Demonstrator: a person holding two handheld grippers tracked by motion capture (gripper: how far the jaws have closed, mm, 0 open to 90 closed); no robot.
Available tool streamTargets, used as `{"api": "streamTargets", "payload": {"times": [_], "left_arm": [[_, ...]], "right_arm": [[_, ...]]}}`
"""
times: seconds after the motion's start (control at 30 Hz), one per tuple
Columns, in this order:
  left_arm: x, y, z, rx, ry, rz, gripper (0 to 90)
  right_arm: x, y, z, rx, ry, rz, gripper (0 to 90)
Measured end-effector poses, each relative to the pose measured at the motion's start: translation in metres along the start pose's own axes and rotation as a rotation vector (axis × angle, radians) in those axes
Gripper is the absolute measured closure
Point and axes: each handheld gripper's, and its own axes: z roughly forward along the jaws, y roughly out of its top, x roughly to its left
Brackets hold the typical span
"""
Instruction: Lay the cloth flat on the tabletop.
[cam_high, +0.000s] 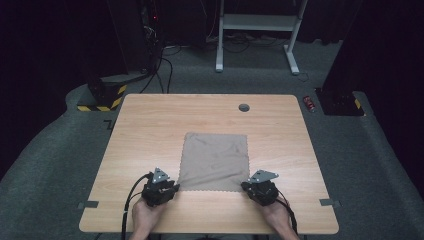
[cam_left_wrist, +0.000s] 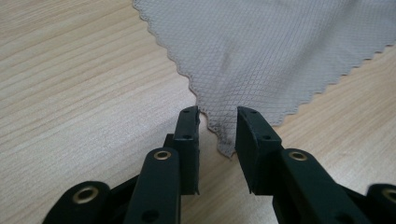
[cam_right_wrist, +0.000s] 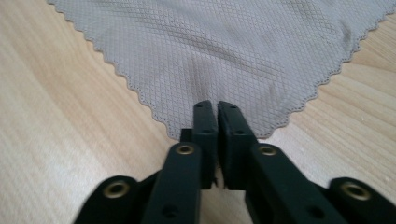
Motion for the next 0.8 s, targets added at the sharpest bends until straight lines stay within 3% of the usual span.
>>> {"api": "streamTargets", "payload": {"times": [0.17, 0.27, 0.4, 0.57, 0.67, 0.73, 0.8], "left_arm": [[-0.004, -0.005, -0.005, 0.005, 0.014, 0.003, 68.6], [-0.004, -0.005, -0.008, 0.013, -0.002, -0.007, 67.1], [-0.007, 0.007, -0.009, -0.049, -0.019, 0.0, 60.2], [-0.01, 0.026, 0.007, -0.061, -0.037, 0.042, 58.0], [-0.01, 0.027, 0.018, -0.051, -0.061, 0.023, 56.1], [-0.01, 0.024, 0.025, -0.023, -0.065, 0.026, 55.2], [-0.01, 0.02, 0.024, -0.036, -0.059, 0.043, 54.7]], "right_arm": [[-0.003, -0.007, -0.009, 0.016, 0.01, -0.01, 88.8], [-0.001, -0.01, -0.013, 0.023, 0.011, -0.019, 85.9], [-0.001, 0.0, -0.013, -0.027, 0.004, 0.006, 76.0], [0.0, 0.011, 0.0, -0.026, -0.011, 0.005, 71.5], [0.0, 0.013, 0.009, -0.017, -0.024, 0.013, 69.1], [-0.001, 0.012, 0.011, -0.002, -0.024, 0.019, 67.6], [-0.002, 0.009, 0.01, -0.006, -0.02, 0.023, 66.5]]}}
